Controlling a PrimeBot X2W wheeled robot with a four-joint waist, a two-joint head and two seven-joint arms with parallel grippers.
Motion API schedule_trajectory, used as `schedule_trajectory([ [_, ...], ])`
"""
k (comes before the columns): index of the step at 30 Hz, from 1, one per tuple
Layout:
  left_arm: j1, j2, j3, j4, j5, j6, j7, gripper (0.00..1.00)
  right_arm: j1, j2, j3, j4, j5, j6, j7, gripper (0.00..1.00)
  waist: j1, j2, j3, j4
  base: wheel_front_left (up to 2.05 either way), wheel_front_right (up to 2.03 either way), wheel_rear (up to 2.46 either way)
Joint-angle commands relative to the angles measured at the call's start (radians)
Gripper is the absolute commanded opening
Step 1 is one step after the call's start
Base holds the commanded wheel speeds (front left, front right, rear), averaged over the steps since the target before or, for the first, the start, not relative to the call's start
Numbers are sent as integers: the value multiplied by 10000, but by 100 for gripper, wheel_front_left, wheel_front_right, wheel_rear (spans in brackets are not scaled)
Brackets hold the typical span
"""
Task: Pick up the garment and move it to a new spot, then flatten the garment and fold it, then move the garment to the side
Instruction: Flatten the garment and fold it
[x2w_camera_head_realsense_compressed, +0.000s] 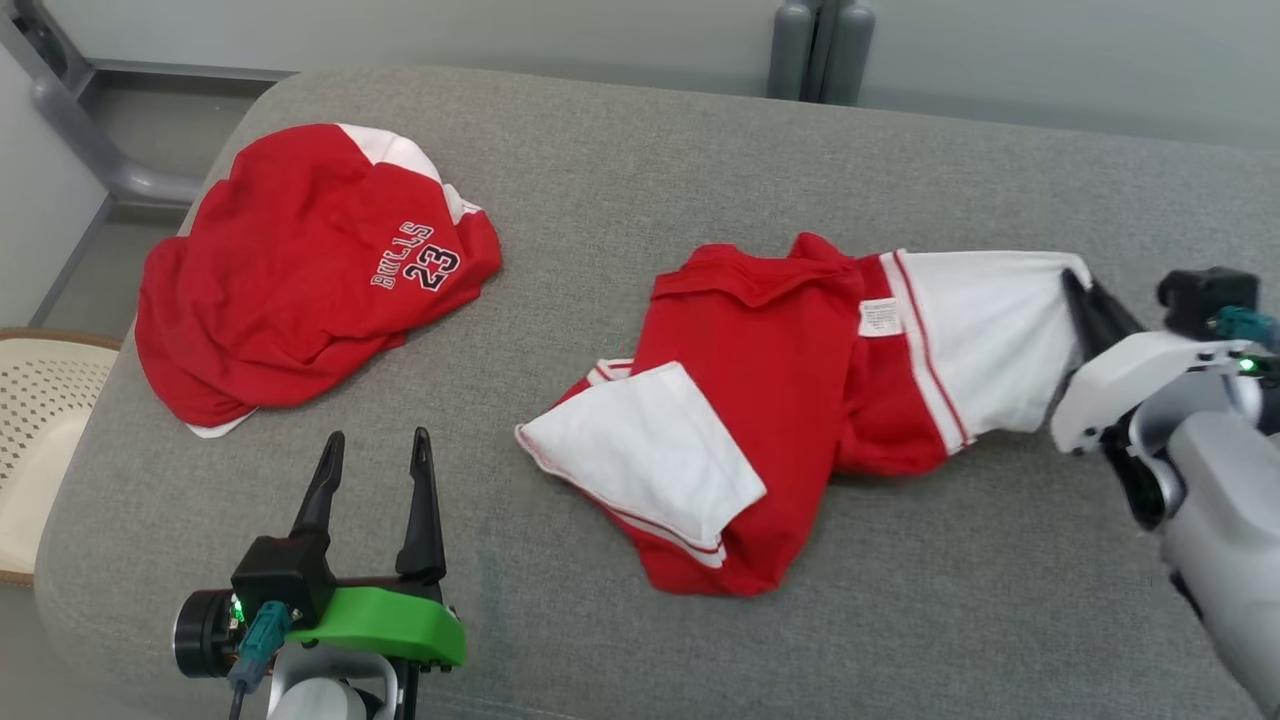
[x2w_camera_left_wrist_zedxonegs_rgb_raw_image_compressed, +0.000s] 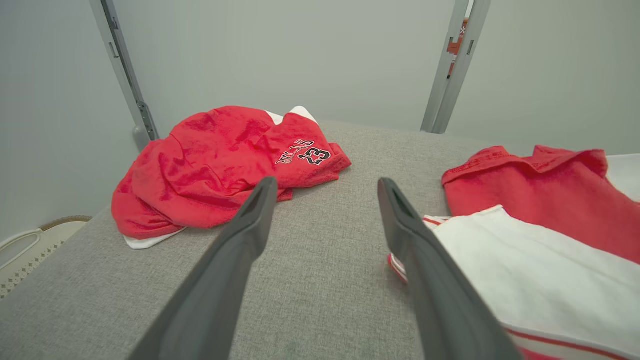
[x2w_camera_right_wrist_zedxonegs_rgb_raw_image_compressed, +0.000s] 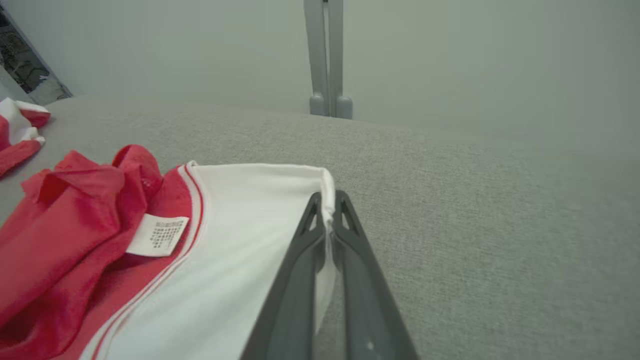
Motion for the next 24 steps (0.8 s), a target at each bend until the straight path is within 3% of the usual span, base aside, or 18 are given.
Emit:
schedule_trajectory([
  [1, 104, 22, 62, -12, 22, 48, -8, 100, 273, -258, -310, -209, -69, -20, -47, 0, 0, -1, -107, -121, 0, 0, 0],
  [8, 215, 22, 88, -46, -9, 39, -6, 100, 1270, -1297, -2448, -1101, -340, -19, -49, 0, 0, -1, -223, -337, 0, 0, 0],
  [11, 236, 22, 85, -64, -22, 34, -8, 100, 1753, -1346, -3114, -1214, -480, -19, -47, 0, 0, -1, -221, -403, 0, 0, 0],
  [16, 195, 22, 57, -50, -34, 50, -8, 100, 2269, -1060, -3396, -1165, -631, -19, -44, 0, 0, -1, -202, -490, 0, 0, 0],
  [18, 164, 22, 40, -42, -23, 47, -8, 100, 2233, -951, -3445, -1271, -749, -19, -45, 100, 0, -1, -201, -515, 0, 0, 0],
  [24, 109, 22, 60, 7, 46, -9, -8, 100, 2162, -481, -3444, -1908, -1318, -19, -45, 100, 0, -1, -238, -523, 0, 0, 0],
])
